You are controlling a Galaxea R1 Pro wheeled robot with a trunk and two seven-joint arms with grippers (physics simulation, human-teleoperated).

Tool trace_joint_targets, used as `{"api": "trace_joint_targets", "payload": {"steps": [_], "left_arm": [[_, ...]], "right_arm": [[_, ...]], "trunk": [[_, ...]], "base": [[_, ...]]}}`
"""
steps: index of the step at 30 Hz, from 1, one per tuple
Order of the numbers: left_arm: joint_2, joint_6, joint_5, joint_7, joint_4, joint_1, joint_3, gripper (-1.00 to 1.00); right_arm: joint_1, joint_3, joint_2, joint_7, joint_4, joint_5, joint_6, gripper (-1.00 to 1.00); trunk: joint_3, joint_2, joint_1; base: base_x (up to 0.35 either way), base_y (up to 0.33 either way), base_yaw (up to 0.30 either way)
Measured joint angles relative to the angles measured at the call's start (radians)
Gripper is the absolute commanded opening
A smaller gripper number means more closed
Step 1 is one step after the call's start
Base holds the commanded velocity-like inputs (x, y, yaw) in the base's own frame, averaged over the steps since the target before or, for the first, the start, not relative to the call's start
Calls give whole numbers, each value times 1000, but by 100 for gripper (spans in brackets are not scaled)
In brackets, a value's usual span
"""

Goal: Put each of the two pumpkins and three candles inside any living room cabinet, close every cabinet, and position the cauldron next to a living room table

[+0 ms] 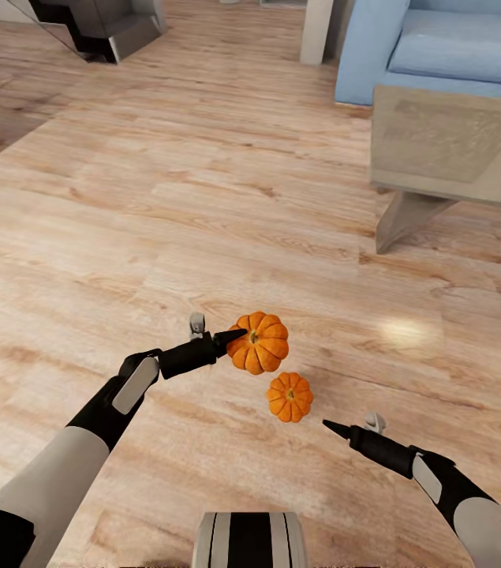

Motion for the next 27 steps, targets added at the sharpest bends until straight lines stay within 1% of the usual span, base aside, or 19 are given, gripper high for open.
{"api": "trace_joint_targets", "payload": {"steps": [10, 14, 19, 27], "left_arm": [[0, 0, 0, 0, 0, 0, 0, -100], [0, 0, 0, 0, 0, 0, 0, -100], [7, -1, 5, -4, 2, 0, 1, -100], [2, 2, 7, -6, 8, 0, 1, -100]], "right_arm": [[0, -5, 0, 2, -6, -4, -2, 100], [0, -5, 0, 32, -6, -5, -2, 100], [0, -5, 1, 40, -6, -5, -2, 100], [0, -6, 1, 40, -6, -5, -2, 100]], "trunk": [[-39, -2, 4], [-54, -3, 6], [-54, -3, 6], [-54, -3, 6]], "base": [[0, 0, 0], [0, 0, 0], [45, 0, 0], [304, 43, 0]]}}
